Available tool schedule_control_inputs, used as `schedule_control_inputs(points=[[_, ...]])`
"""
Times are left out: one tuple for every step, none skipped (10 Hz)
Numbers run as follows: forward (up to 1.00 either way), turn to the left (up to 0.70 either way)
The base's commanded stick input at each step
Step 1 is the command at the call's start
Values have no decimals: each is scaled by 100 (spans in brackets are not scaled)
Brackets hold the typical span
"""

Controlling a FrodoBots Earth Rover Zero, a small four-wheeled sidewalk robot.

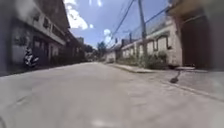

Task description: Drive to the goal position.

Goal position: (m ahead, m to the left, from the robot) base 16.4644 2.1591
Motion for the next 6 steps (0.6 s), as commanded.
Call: schedule_control_inputs(points=[[98,39],[98,18],[98,0],[98,0],[98,0],[98,12]])
